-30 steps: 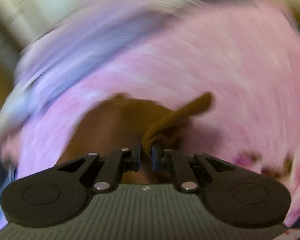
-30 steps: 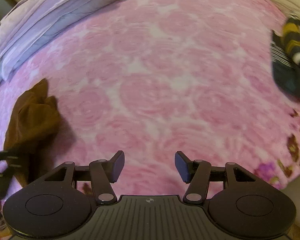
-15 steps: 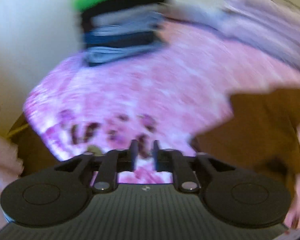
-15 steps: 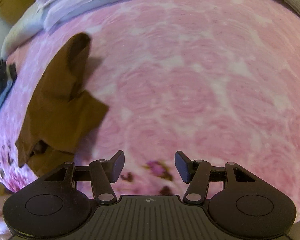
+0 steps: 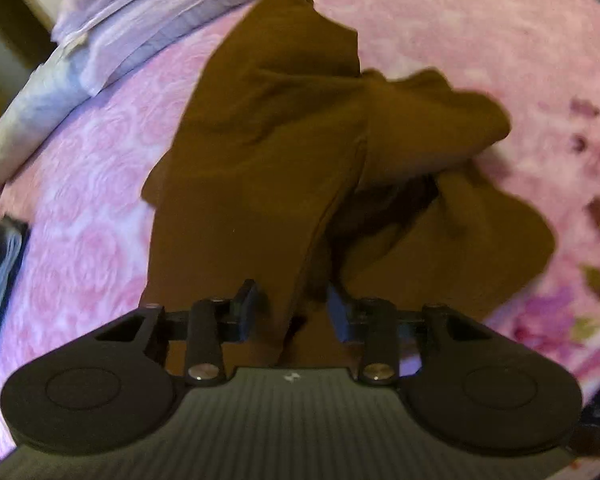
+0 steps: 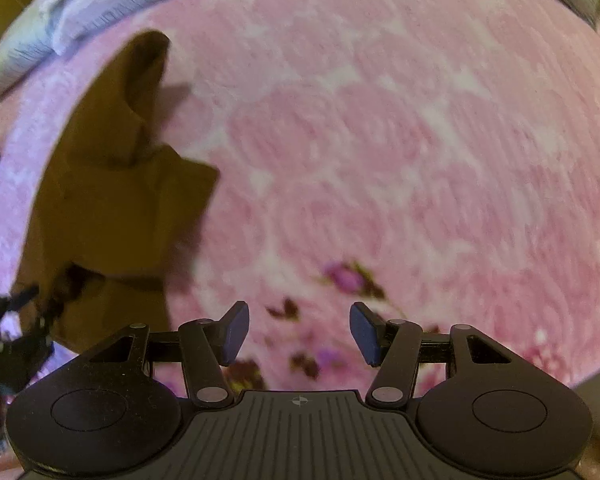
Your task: Fold large clothes
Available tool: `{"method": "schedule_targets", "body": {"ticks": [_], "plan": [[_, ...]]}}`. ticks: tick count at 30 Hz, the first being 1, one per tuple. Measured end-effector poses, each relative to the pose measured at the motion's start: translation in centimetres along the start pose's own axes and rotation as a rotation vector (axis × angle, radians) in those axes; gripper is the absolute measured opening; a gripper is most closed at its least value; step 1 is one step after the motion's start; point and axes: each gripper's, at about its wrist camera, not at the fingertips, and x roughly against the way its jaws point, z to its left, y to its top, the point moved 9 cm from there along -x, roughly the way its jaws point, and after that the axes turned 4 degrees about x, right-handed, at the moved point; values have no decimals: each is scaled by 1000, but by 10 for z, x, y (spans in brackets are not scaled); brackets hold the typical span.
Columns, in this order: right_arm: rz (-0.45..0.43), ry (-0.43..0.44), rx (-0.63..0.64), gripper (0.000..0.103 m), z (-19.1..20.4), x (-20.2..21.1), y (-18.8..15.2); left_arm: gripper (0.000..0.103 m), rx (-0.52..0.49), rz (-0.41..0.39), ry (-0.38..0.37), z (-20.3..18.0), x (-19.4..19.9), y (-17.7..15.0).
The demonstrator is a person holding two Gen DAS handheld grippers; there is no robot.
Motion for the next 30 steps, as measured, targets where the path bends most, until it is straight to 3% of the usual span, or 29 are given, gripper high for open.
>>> {"method": "schedule_targets", "body": {"ticks": [2, 4, 7, 10, 11, 14, 18, 21, 25, 30], "plan": [[19, -15, -14, 53, -6, -4, -6, 4, 72, -19, -21, 16, 2, 5], [30, -18, -9, 53, -11, -8, -7, 3, 243, -76, -49, 48, 25, 15], [37, -27, 12, 53, -15, -20, 2, 2, 624, -176, -65, 120, 71, 16], [19, -19, 30, 53, -11, -30, 18, 2, 931, -186, 21, 187, 89, -26], [5, -11, 62, 53, -6, -34, 26, 2, 962, -172, 41, 200, 87, -39], [-69, 0, 257, 53, 20, -48, 59, 3, 929, -109, 75, 205, 69, -61], [-275, 29, 597, 53, 72, -57, 111, 8, 903, -74, 72, 188, 45, -77], [-408, 42, 866, 53, 113, -65, 135, 27, 989, -66, 57, 172, 35, -94], [-492, 45, 1163, 53, 147, -92, 137, 43, 1076, -65, 58, 153, 34, -106], [-563, 29, 1380, 53, 163, -125, 127, 44, 1146, -40, 85, 143, 36, -121]]}}
